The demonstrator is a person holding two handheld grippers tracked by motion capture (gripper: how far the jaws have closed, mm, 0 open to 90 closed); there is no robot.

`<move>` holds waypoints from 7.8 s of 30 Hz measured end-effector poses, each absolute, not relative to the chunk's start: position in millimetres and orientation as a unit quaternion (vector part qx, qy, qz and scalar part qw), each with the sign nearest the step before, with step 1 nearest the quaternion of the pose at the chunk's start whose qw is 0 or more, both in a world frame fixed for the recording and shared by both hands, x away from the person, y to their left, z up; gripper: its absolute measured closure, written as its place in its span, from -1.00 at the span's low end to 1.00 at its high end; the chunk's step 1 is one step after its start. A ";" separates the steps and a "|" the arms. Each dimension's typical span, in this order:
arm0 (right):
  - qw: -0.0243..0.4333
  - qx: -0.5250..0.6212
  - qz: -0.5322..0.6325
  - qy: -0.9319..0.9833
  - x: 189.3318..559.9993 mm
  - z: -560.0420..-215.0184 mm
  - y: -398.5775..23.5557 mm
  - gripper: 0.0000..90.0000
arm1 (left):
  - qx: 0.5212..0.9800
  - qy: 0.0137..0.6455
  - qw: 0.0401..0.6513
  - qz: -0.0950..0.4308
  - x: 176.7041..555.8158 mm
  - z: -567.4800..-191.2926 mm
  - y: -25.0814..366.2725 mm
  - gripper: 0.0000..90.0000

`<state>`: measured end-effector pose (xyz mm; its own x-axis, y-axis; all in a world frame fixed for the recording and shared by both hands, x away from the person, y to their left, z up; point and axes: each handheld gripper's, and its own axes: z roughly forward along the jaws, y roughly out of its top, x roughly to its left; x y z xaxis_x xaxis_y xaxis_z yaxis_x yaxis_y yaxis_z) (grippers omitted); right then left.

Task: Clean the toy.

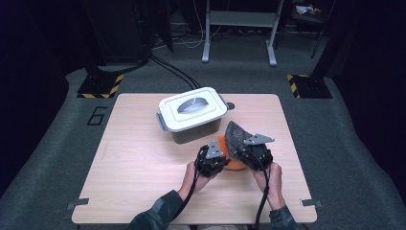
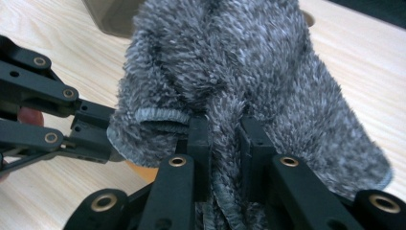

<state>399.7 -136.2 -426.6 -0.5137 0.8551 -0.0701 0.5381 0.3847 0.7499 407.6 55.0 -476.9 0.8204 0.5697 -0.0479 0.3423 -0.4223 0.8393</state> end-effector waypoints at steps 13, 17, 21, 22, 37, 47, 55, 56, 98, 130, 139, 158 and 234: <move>0.201 0.439 0.353 0.801 413.3 -437.1 -134.0 0.74 | 0.843 0.277 0.424 0.184 414.5 -489.6 50.6 0.25; 0.205 0.442 0.354 0.798 412.6 -438.3 -135.4 0.74 | 0.842 0.276 0.428 0.179 414.7 -491.4 50.2 0.66; 0.229 0.430 0.354 0.798 407.2 -432.7 -135.8 0.73 | 0.839 0.272 0.438 0.173 412.6 -487.9 50.1 0.85; 0.240 0.424 0.359 0.797 402.9 -426.6 -133.5 0.73 | 0.836 0.272 0.446 0.168 411.7 -485.8 51.3 0.86; 0.239 0.421 0.348 0.803 404.2 -430.8 -133.3 0.74 | 0.836 0.277 0.452 0.139 409.2 -483.6 55.8 0.88; 0.244 0.465 0.337 0.781 408.0 -438.5 -161.6 0.73 | 0.837 0.278 0.448 0.146 413.1 -487.0 57.2 0.88; 0.216 0.515 0.324 0.764 416.3 -462.5 -190.3 0.73 | 0.837 0.283 0.447 0.138 415.4 -491.9 62.0 0.87; 0.212 0.523 0.320 0.761 418.0 -466.8 -192.8 0.73 | 0.838 0.283 0.447 0.137 415.5 -491.8 62.5 0.87; 0.206 0.431 0.388 0.788 408.1 -417.9 -135.0 0.73 | 0.836 0.288 0.442 0.148 418.0 -487.3 62.1 0.87; 0.179 0.547 0.327 0.750 428.1 -486.0 -210.1 0.74 | 0.837 0.288 0.442 0.147 418.5 -489.0 61.4 0.86; 0.220 0.509 0.379 0.741 401.6 -433.1 -209.4 0.74 | 0.836 0.289 0.444 0.144 419.3 -489.3 62.4 0.86; 0.195 0.468 0.357 0.785 416.4 -444.2 -167.2 0.74 | 0.831 0.283 0.452 0.157 417.3 -490.4 65.6 0.20; 0.190 0.551 0.302 0.755 420.3 -483.4 -214.3 0.74 | 0.839 0.265 0.458 0.130 416.2 -486.7 63.1 0.83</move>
